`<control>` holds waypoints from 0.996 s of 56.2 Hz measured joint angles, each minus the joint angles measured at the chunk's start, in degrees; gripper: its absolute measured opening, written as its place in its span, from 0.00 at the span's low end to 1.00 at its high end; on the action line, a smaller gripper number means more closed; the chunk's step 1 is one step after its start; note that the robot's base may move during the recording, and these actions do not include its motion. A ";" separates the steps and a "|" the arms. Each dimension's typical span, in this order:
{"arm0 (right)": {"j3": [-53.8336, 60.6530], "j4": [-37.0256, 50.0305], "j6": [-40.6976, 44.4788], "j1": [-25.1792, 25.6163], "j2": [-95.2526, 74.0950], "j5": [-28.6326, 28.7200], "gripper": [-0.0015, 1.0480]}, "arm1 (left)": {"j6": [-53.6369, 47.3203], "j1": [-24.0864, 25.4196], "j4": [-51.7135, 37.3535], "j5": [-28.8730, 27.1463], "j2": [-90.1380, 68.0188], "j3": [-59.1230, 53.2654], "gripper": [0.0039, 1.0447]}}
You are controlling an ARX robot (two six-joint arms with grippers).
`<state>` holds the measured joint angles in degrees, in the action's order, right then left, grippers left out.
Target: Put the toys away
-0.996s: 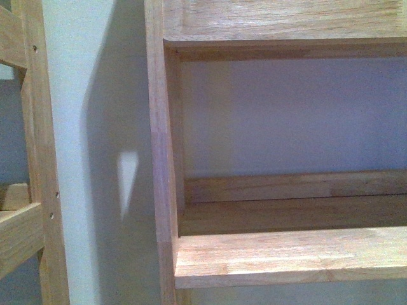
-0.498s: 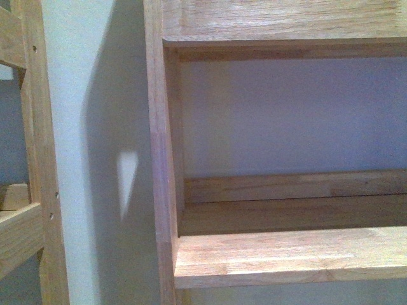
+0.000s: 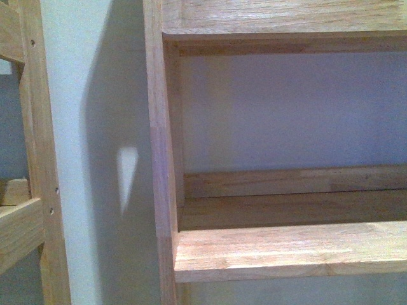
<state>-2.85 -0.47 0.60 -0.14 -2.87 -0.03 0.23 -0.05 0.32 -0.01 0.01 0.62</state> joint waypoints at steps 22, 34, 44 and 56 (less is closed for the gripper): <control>2.10 0.24 0.00 0.00 2.45 0.00 0.15 | 0.00 0.00 0.00 0.00 0.00 0.00 0.95; 2.10 0.24 0.00 0.00 2.47 0.00 0.15 | 0.00 0.00 0.00 0.00 0.00 0.00 0.95; 2.10 0.24 0.02 0.00 2.47 0.00 0.28 | 0.00 0.00 0.00 0.00 0.00 0.00 0.95; 2.10 0.24 0.02 0.00 2.47 0.00 0.60 | 0.00 0.00 0.00 0.00 0.00 0.00 0.95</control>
<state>-0.75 -0.23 0.62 -0.14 -0.40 -0.03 0.23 -0.05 0.32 -0.01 0.01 0.62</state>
